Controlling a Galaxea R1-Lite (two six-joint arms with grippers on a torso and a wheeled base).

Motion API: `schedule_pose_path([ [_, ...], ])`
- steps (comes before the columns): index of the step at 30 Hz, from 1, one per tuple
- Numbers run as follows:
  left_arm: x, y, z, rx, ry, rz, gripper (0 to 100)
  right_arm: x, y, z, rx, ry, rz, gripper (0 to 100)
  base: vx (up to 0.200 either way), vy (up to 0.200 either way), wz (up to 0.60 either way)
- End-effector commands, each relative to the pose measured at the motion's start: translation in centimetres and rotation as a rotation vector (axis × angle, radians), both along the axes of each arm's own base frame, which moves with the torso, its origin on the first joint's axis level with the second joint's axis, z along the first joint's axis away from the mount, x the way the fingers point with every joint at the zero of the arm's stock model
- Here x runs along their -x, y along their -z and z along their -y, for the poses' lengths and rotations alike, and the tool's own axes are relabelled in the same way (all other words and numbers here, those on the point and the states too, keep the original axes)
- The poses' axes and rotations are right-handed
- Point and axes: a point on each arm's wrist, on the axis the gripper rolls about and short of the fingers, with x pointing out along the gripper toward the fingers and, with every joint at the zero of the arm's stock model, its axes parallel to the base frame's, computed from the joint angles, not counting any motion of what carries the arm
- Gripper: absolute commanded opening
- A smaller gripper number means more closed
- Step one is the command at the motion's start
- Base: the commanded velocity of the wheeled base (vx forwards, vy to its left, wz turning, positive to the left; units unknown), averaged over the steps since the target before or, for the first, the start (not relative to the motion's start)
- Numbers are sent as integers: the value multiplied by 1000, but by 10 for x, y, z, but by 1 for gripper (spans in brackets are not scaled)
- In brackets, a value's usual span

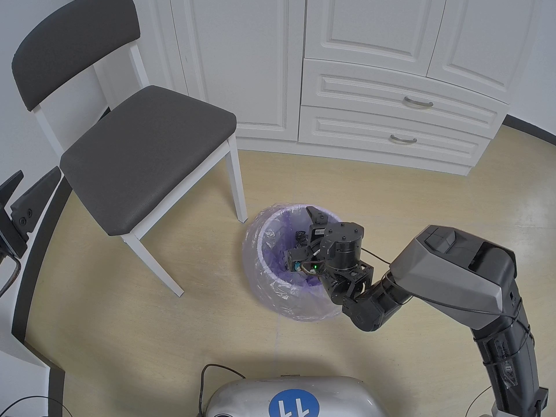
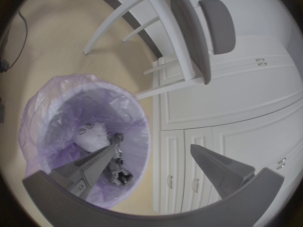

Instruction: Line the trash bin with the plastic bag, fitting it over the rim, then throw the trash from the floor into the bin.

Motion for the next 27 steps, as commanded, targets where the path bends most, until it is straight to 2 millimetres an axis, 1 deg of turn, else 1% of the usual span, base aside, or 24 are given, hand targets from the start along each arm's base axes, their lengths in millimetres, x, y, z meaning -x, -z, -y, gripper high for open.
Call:
schedule_pose_path([
  [1,1,1,0,0,6,0,100,3,-22,2,-42,0,55,100,0,0,0],
  [2,1,1,1,0,8,-1,100,5,-26,4,-56,2,71,100,0,0,0],
  [3,1,1,1,0,8,-1,100,5,-26,4,-56,2,71,100,0,0,0],
  [5,1,3,1,-4,11,-8,100,15,-45,11,-75,43,97,100,0,0,0],
  [6,0,3,1,-5,12,-10,100,17,-48,11,-76,46,98,100,0,0,0],
  [7,0,4,1,-8,26,-18,100,26,-65,12,-99,65,109,100,0,0,0],
  [8,0,6,1,-11,35,-24,100,31,-75,14,-122,69,118,100,0,0,0],
  [9,0,6,2,-12,38,-25,100,32,-77,14,-131,69,119,100,0,0,0],
  [10,-1,11,3,-22,63,-42,100,41,-100,24,-215,77,129,100,0,0,0],
  [12,-2,12,3,-25,66,-48,100,45,-107,29,-242,84,127,100,0,0,0],
  [14,-4,16,4,-28,72,-61,100,58,-121,45,-299,113,110,100,0,0,0],
  [15,-4,17,4,-31,74,-65,100,62,-124,49,-309,118,102,100,0,0,0],
  [16,-6,19,6,-34,88,-78,100,73,-135,65,-362,145,72,100,0,0,0],
  [17,-6,19,6,-35,88,-80,100,74,-135,66,-366,149,66,100,0,0,0],
  [18,-8,22,8,-38,102,-95,100,87,-146,87,-441,185,13,100,0,0,0],
  [19,-9,23,8,-40,102,-99,100,91,-150,93,-466,197,-2,100,0,0,0],
  [21,-11,24,9,-40,102,-108,100,103,-162,113,-564,243,-55,100,0,0,0],
  [22,-11,25,9,-41,102,-111,100,106,-165,116,-584,254,-67,100,0,0,0],
  [23,-13,26,9,-40,99,-123,100,114,-172,129,-693,294,-108,100,0,0,0],
  [25,-15,31,10,-40,97,-145,100,128,-180,143,-848,342,-156,100,0,0,0],
  [27,-16,37,9,-45,91,-170,100,140,-187,156,-961,383,-179,100,0,0,0],
])
